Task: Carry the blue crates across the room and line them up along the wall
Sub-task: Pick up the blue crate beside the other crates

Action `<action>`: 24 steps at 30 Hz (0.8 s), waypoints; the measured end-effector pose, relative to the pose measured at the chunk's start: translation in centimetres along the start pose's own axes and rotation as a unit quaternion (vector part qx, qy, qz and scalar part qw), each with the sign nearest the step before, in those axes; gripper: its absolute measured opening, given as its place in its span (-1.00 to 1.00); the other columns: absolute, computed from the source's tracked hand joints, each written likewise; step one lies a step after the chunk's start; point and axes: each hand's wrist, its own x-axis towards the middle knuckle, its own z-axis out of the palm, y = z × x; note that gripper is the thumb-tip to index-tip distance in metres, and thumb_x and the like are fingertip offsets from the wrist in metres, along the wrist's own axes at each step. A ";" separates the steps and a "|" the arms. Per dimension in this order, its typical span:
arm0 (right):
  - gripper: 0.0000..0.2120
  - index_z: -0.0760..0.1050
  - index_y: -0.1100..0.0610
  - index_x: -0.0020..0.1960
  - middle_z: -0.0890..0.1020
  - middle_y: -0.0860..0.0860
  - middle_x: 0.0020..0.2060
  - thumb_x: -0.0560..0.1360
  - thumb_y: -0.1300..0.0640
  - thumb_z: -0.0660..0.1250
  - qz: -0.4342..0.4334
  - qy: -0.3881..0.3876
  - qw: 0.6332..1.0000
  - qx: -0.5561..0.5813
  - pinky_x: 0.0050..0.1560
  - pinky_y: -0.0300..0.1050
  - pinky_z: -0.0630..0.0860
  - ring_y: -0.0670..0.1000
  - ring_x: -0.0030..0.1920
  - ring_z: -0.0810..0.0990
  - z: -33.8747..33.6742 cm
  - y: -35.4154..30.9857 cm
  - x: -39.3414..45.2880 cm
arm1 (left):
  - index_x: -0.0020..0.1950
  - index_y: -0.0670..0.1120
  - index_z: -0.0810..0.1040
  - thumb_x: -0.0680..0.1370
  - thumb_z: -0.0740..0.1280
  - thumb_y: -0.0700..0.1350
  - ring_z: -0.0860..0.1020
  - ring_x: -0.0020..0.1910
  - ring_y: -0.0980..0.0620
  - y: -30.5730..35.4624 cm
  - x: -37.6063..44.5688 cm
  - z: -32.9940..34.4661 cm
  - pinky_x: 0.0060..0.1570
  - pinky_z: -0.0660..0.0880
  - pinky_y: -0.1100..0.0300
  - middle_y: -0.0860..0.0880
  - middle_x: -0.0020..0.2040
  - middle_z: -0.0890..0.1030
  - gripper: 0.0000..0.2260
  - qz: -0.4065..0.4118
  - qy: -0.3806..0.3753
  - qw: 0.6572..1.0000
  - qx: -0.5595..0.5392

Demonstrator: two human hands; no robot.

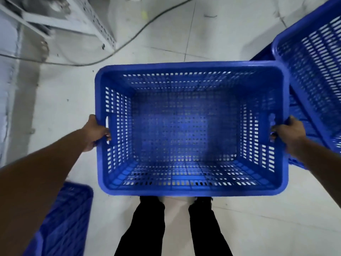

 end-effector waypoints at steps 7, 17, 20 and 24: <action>-0.77 0.40 0.03 -0.15 0.50 0.22 -0.27 0.51 0.36 0.25 -0.068 -0.010 0.998 -0.002 -0.26 0.15 0.47 0.17 -0.36 0.46 -5.4 -5.0 -8.1 | 0.04 -0.05 0.55 0.61 0.40 -0.17 0.35 -0.50 0.04 -2.2 -10.6 -5.1 -0.45 0.38 0.14 0.00 -0.43 0.45 -0.93 0.035 0.069 0.978 -0.193; -0.95 0.45 0.30 -0.03 0.57 0.14 -0.51 0.55 0.30 0.27 -0.240 -0.108 0.962 -0.074 -0.51 -0.09 0.49 0.11 -0.50 0.51 -8.6 -23.6 -29.0 | -0.07 -0.12 0.46 0.61 0.35 -0.22 0.34 -0.62 0.05 -12.4 -34.3 -22.2 -0.59 0.35 0.23 -0.16 -0.39 0.36 -0.89 0.072 0.186 0.939 -0.281; -0.95 0.47 0.23 -0.10 0.63 0.17 -0.37 0.53 0.26 0.32 -0.277 -0.147 0.945 -0.095 -0.45 -0.06 0.51 0.03 -0.59 0.52 -5.6 -28.1 -37.0 | -0.06 -0.17 0.49 0.60 0.39 -0.13 0.45 -0.54 -0.09 -19.4 -40.9 -26.6 -0.45 0.45 0.10 -0.19 -0.44 0.48 -0.86 0.051 0.274 0.920 -0.277; -0.89 0.56 0.22 0.01 0.61 0.19 -0.26 0.52 0.21 0.42 -0.347 -0.194 0.907 -0.140 -0.39 -0.02 0.54 0.13 -0.47 0.51 1.3 -31.1 -49.0 | -0.05 -0.17 0.48 0.64 0.35 -0.06 0.46 -0.47 -0.16 -30.5 -47.4 -32.1 -0.37 0.46 0.02 -0.21 -0.41 0.51 -0.81 0.023 0.327 0.884 -0.333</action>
